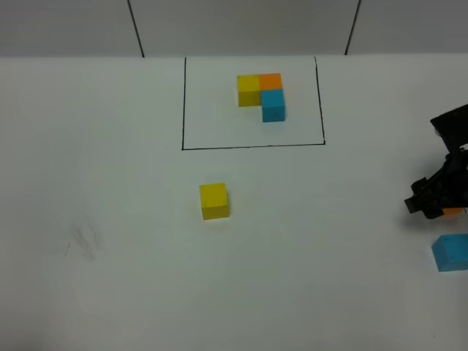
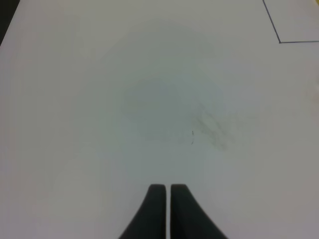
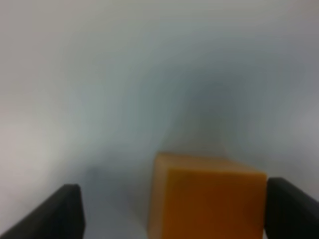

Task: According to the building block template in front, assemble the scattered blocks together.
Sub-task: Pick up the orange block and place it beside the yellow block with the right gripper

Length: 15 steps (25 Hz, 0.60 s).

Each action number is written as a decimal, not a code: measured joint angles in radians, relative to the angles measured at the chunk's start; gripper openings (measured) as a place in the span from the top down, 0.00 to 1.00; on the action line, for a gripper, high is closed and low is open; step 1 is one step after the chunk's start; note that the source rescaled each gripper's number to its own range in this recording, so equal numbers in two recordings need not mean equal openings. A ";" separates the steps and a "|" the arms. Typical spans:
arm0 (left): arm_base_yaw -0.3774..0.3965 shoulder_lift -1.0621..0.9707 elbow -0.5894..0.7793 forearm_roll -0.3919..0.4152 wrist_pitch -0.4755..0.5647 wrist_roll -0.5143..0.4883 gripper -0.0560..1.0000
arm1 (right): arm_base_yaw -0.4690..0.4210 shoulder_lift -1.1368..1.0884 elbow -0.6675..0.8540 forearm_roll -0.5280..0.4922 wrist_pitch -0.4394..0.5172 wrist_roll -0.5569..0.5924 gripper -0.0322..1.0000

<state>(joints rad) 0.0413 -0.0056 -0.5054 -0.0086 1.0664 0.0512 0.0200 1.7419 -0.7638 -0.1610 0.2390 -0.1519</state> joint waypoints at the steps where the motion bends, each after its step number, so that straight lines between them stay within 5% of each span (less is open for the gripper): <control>1: 0.000 0.000 0.000 0.000 0.000 0.000 0.95 | 0.000 0.007 0.000 -0.002 0.001 0.000 0.20; 15: 0.000 0.000 0.000 0.000 0.000 0.000 0.95 | -0.036 0.072 -0.008 -0.027 -0.033 0.000 0.22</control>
<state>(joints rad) 0.0413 -0.0056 -0.5054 -0.0089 1.0664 0.0512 -0.0157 1.8136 -0.7716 -0.1877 0.2063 -0.1519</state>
